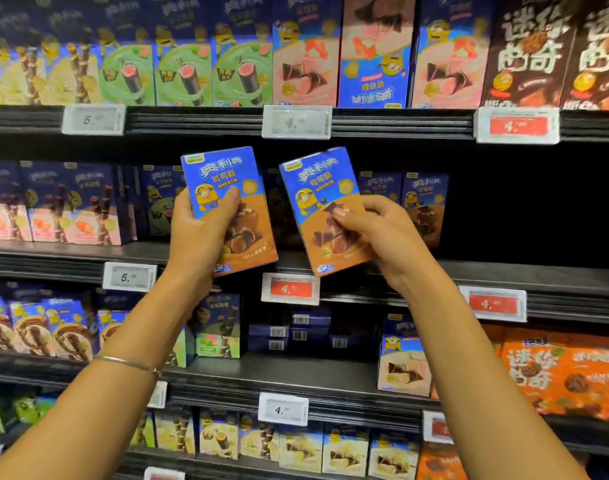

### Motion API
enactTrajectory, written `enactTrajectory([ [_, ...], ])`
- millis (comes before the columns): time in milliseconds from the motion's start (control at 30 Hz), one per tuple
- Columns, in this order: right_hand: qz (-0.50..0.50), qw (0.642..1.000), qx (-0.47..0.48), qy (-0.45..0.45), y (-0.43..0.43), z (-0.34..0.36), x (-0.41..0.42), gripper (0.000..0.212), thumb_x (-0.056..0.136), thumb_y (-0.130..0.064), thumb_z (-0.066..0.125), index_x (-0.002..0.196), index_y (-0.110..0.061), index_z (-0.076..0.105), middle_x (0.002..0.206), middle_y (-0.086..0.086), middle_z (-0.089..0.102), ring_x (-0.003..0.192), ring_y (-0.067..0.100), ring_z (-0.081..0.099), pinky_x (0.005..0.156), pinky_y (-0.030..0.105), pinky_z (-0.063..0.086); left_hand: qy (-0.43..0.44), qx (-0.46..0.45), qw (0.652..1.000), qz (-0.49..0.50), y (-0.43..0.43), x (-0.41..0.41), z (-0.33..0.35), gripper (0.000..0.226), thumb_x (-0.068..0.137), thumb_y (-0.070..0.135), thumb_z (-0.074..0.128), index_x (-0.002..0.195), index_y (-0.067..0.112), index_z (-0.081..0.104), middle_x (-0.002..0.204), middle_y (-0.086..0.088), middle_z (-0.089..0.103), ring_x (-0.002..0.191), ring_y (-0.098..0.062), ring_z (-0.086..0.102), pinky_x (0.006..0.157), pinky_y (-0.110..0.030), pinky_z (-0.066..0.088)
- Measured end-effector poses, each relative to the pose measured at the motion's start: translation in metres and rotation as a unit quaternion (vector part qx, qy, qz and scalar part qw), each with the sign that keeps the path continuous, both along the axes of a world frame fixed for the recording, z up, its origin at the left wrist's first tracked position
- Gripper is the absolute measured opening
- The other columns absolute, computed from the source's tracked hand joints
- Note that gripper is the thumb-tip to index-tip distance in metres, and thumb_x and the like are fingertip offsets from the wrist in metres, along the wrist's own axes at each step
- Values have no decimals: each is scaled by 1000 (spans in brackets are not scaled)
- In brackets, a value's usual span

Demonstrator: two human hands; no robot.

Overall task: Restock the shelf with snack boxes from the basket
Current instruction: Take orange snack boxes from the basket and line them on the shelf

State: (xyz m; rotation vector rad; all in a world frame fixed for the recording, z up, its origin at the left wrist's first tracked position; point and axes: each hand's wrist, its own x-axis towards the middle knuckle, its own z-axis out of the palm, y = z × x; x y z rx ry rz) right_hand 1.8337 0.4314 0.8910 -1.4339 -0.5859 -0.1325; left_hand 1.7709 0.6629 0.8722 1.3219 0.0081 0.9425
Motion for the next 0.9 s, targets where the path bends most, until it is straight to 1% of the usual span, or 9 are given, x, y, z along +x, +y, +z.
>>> enactTrajectory([
  [100,-86,996,24,25,-14,-7,30,30,82,-17,82,106,-11,64,97,8,78,80,18,76,61,27,59,7,11,1000,-8,-3,0,3,56,92,28,82,138,9,58,122,-6,78,103,-23,79,82,-41,66],
  [200,-193,980,-39,40,-21,-16,63,42,83,-27,81,111,-7,55,108,10,68,97,24,69,77,39,59,14,18,1000,-3,-8,3,6,57,91,27,83,139,10,58,124,-7,77,106,-24,78,89,-46,65],
  [300,-257,958,-125,18,-19,-22,85,34,86,-32,76,83,-17,46,80,0,52,74,16,53,55,30,39,23,20,1000,0,-15,6,7,58,91,31,83,139,13,56,125,-4,76,107,-22,78,92,-47,64],
  [367,-293,937,-191,-7,-16,-22,94,33,89,-31,71,76,-18,43,76,-1,50,66,13,46,51,29,33,27,20,999,-4,-18,9,8,59,90,32,83,139,14,56,125,-3,76,106,-20,78,91,-48,65],
  [500,-309,906,-286,-34,-10,-18,104,30,91,-26,64,70,-16,45,72,0,49,64,14,46,53,29,31,29,25,999,-6,-22,17,8,59,91,33,83,140,13,56,124,-3,76,102,-17,79,81,-37,66],
  [567,-312,891,-329,-40,-6,-17,106,30,91,-21,59,65,-14,45,68,1,47,65,21,48,56,30,32,29,23,999,-10,-23,19,8,60,91,33,82,141,12,55,124,-3,75,97,-13,79,73,-27,64],
  [700,-311,866,-388,-37,1,-12,107,31,91,-16,52,61,-12,44,66,3,46,72,27,50,66,31,37,33,26,999,-21,-26,23,7,60,93,33,81,142,12,53,127,-5,74,104,-20,78,83,-37,65],
  [833,-300,848,-435,-48,8,-8,107,36,94,-15,47,60,-12,41,64,3,43,61,21,41,52,29,28,37,27,999,-21,-27,25,4,59,92,35,81,140,15,53,127,-4,74,106,-20,77,88,-42,65],
  [900,-299,845,-441,-42,11,-8,109,36,95,-16,47,60,-12,41,65,4,42,58,18,38,53,30,29,38,26,999,-23,-27,26,4,59,92,35,80,140,15,53,127,-4,74,107,-20,77,88,-42,65],
])
